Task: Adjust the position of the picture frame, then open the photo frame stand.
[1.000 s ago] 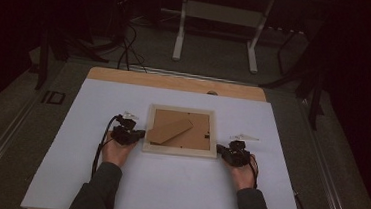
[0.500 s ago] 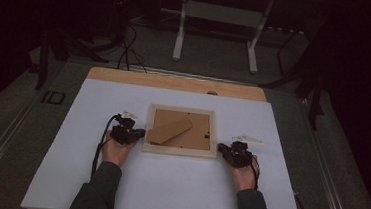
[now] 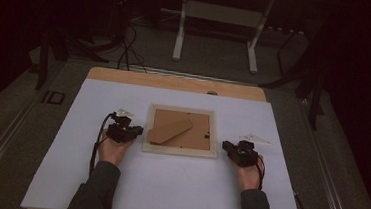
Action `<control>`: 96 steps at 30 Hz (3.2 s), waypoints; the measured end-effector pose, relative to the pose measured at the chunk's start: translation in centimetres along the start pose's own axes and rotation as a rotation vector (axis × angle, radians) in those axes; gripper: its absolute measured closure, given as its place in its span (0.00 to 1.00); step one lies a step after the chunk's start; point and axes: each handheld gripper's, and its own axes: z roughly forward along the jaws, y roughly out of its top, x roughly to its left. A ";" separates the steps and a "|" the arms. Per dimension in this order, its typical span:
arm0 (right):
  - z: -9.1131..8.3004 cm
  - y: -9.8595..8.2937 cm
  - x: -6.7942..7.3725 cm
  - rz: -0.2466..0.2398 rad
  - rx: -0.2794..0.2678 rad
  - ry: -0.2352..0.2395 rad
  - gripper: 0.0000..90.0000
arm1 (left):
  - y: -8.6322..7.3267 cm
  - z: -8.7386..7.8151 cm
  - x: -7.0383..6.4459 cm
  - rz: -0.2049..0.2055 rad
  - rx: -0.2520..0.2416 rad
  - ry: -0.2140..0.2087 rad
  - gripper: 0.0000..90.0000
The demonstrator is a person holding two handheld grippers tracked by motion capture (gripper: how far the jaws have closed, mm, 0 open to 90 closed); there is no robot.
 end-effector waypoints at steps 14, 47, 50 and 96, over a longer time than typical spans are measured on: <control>-0.2 0.1 0.1 -0.005 -0.007 0.008 0.90 | 1.8 -2.4 -1.0 0.027 -0.076 -0.018 0.90; -0.8 0.3 -0.1 0.006 -0.029 0.020 0.86 | 5.2 -1.4 -3.5 0.057 -0.054 -0.158 0.74; -0.8 0.3 -0.1 0.004 -0.029 0.022 0.86 | 5.2 -1.2 -3.6 0.065 -0.049 -0.164 0.76; -1.0 0.4 0.1 0.000 -0.039 0.039 0.84 | 5.3 2.4 -3.2 0.052 0.053 -0.241 0.56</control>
